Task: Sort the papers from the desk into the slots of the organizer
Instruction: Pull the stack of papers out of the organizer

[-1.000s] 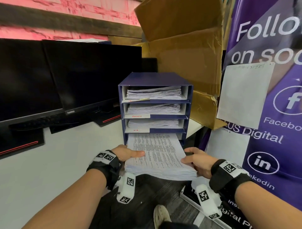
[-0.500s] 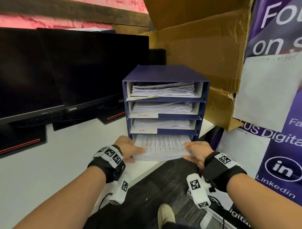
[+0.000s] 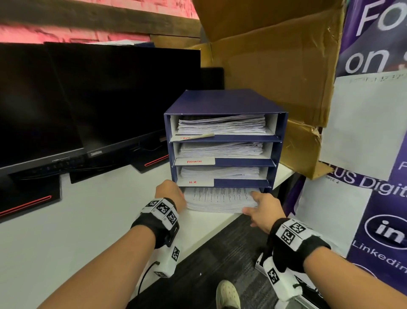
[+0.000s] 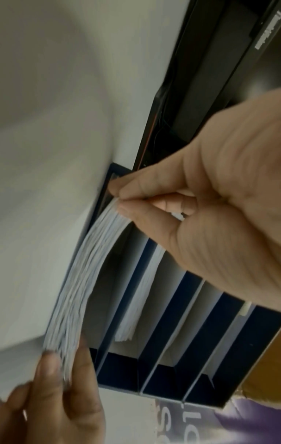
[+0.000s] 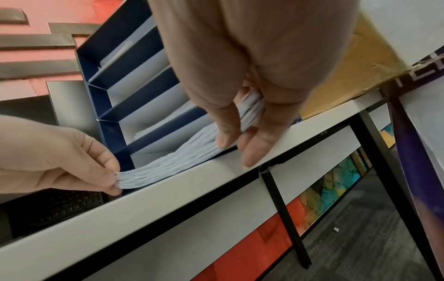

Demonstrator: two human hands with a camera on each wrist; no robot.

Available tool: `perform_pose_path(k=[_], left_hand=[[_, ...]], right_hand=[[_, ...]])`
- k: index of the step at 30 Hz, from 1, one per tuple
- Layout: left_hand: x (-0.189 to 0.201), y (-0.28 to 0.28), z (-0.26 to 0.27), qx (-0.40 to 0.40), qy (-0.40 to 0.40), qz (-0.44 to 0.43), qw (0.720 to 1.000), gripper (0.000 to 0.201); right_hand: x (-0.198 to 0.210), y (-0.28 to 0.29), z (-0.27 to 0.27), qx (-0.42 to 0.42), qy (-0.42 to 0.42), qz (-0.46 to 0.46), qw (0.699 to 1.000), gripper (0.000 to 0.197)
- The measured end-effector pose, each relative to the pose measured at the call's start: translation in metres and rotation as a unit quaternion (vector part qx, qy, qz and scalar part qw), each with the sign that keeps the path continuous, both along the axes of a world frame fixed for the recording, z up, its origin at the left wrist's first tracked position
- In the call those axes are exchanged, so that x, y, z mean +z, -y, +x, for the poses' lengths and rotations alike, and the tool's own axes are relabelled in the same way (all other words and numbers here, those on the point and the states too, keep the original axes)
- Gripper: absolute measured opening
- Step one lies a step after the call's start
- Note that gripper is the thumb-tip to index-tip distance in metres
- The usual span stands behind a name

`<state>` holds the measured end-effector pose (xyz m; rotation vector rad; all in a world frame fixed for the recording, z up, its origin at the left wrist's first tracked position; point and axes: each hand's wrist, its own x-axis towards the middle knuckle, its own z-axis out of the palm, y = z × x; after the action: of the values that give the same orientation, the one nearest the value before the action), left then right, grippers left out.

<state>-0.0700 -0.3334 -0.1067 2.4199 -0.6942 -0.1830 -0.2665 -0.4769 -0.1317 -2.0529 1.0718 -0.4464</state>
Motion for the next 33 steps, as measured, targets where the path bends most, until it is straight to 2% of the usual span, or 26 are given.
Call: perform_pose_path(k=[3,7,9,15,20,23,24,26,27,29,31,33], left_hand=[[-0.001,0.003,0.001,-0.017,-0.028,0.015,0.999,0.019],[-0.008,0.002,0.000,-0.126,-0.083,0.070,0.986,0.029],[-0.007,0.002,0.001,-0.146,-0.093,0.102,0.980,0.030],[0.004,0.005,-0.001,-0.194,-0.057,0.174,0.964,0.021],[0.006,0.006,-0.002,-0.196,-0.076,0.161,0.964,0.015],[0.005,0.001,0.000,-0.200,-0.090,0.132,0.967,0.026],[0.005,0.001,0.000,-0.200,-0.085,0.135,0.967,0.025],[0.009,-0.001,-0.003,-0.213,-0.052,0.174,0.960,0.008],[0.011,0.000,-0.005,-0.214,-0.033,0.195,0.956,0.015],[0.012,0.000,-0.007,-0.219,0.003,0.219,0.951,0.013],[0.013,0.001,-0.009,-0.229,0.019,0.228,0.946,0.019],[0.012,0.004,-0.010,-0.251,0.014,0.271,0.929,0.023]], right_hand=[[-0.002,0.005,0.011,-0.007,-0.019,-0.021,1.000,0.047],[-0.004,0.012,0.024,-0.035,-0.042,-0.040,0.998,0.038],[-0.004,0.014,0.029,-0.042,-0.061,-0.052,0.996,0.033],[-0.003,0.015,0.033,-0.013,-0.177,-0.124,0.976,0.030],[0.003,0.011,0.029,0.008,-0.195,-0.133,0.972,0.033],[0.004,0.005,0.019,0.047,-0.203,-0.152,0.966,0.040],[0.003,0.002,0.015,0.054,-0.204,-0.173,0.962,0.044],[0.004,-0.004,0.008,0.048,-0.204,-0.213,0.954,0.048],[0.006,-0.007,0.006,0.040,-0.204,-0.230,0.951,0.046],[0.010,-0.012,0.002,0.025,-0.208,-0.269,0.940,0.034],[0.013,-0.015,0.000,0.026,-0.231,-0.296,0.926,0.022],[0.013,-0.018,-0.002,0.042,-0.263,-0.295,0.918,0.022]])
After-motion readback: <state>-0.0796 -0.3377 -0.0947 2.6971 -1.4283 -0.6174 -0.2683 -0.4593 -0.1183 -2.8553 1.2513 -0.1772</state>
